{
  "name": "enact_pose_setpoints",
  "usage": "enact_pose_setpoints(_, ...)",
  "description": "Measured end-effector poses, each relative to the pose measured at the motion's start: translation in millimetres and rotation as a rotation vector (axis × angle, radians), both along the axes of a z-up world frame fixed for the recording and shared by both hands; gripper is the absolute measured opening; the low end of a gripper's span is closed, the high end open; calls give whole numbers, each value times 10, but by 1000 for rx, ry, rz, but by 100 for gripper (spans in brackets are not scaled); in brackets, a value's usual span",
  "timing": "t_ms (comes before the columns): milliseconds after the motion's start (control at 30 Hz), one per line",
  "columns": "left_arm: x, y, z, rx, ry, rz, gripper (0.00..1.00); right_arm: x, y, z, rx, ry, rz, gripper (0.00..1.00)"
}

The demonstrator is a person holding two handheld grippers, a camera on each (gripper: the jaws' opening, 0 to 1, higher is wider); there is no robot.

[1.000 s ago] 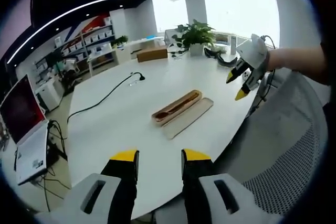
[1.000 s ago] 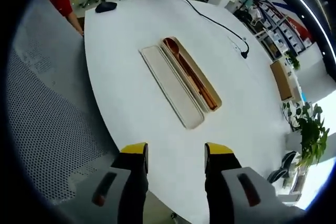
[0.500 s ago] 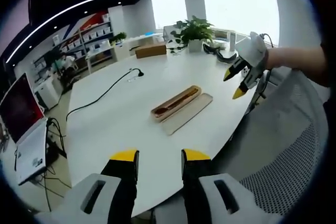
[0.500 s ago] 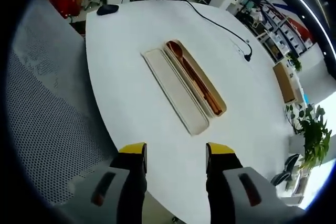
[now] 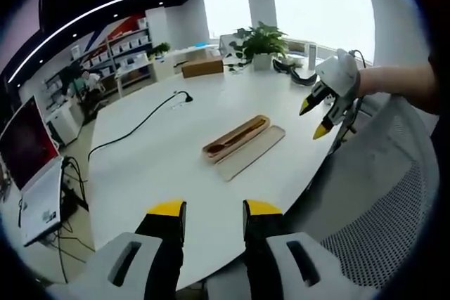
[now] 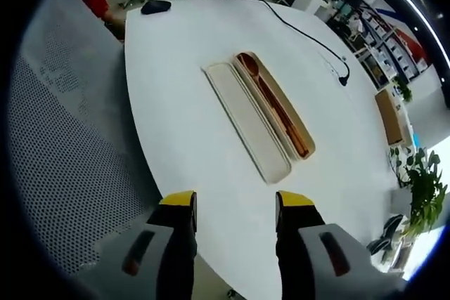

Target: Arrange the utensils inside the cutlery case until each visible utensil rests in its matching compartment.

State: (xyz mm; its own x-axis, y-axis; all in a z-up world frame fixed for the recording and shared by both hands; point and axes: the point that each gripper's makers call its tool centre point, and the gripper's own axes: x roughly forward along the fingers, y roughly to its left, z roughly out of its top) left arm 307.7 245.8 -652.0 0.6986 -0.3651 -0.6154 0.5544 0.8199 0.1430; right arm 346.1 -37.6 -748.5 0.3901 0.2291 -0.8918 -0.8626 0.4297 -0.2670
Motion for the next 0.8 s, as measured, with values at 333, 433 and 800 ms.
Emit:
enact_pose_setpoints(333,30,44,16,2,-11,21,32,6,87,10,21,1,23,43)
enact_pose_setpoints(433,25,39,3,-3,2,21,32,-49,112,-11,15,14,53,43)
enact_pose_setpoints(800,-33,-107,-38,3,50,-75,41,-27,206,60,84,19,56,42)
